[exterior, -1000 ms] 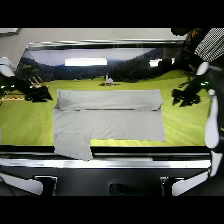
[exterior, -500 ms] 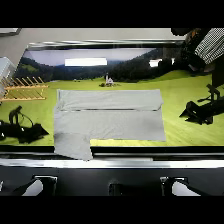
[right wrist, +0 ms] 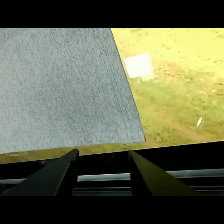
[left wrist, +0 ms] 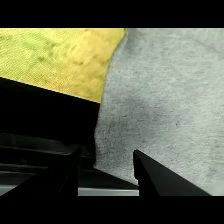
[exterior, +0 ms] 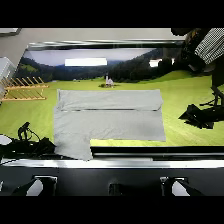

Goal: Fold the clothes and pants, and hang the long-sleeved shirts on hangers.

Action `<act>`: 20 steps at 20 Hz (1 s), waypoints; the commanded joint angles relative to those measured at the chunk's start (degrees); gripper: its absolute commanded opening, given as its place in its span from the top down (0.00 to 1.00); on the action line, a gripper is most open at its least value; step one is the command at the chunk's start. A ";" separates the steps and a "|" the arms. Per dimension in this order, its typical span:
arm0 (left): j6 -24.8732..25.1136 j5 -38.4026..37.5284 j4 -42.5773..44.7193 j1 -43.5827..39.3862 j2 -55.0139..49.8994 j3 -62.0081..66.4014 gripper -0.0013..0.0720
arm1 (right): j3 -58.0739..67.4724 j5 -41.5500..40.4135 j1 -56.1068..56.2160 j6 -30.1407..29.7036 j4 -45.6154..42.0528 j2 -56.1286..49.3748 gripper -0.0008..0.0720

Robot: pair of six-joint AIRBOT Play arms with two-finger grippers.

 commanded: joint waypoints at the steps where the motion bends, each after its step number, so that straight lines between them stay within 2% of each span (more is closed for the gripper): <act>1: 0.02 2.19 -0.17 -0.35 -0.74 -0.81 0.45 | -0.20 -0.15 -0.02 0.02 0.57 0.74 0.47; 6: 1.07 3.56 -3.89 -2.71 -4.70 -0.92 0.45 | -0.20 -0.74 -0.02 0.00 1.22 0.74 0.47; 10: 1.09 1.90 -4.15 -3.23 -8.92 -0.92 0.47 | -0.20 -1.18 -0.02 0.02 1.33 0.74 0.47; 11: 1.09 1.68 -4.15 -3.23 -8.98 -0.90 0.58 | -0.20 -1.18 -0.02 0.02 1.64 0.74 0.47; 12: 1.09 1.44 -4.15 -3.21 -8.81 -0.79 0.75 | -0.20 -1.03 -0.02 0.02 2.38 0.74 0.50; 13: 1.11 1.07 -4.15 -3.21 -8.81 -0.61 0.80 | -0.20 -0.61 -0.02 0.04 3.69 0.74 0.61; 14: 1.14 0.81 -4.15 -3.21 -8.81 -0.39 0.83 | -0.20 -0.15 -0.02 0.42 5.64 0.74 0.66; 15: 1.14 0.61 -4.15 -3.21 -8.81 -0.17 0.84 | -0.20 -0.02 0.00 0.46 8.70 0.74 0.66; 16: 1.16 0.57 -4.15 -3.21 -8.81 -0.07 0.96 | -0.20 -0.20 0.00 0.46 12.31 0.74 0.66; 18: 2.01 0.46 -4.20 -3.21 -8.81 0.28 0.96 | -0.20 -2.71 0.09 0.37 18.29 0.68 0.66; 20: 2.40 0.44 -4.20 -3.21 -8.81 0.81 0.96 | -0.17 -5.55 -0.07 -0.68 18.43 0.63 0.65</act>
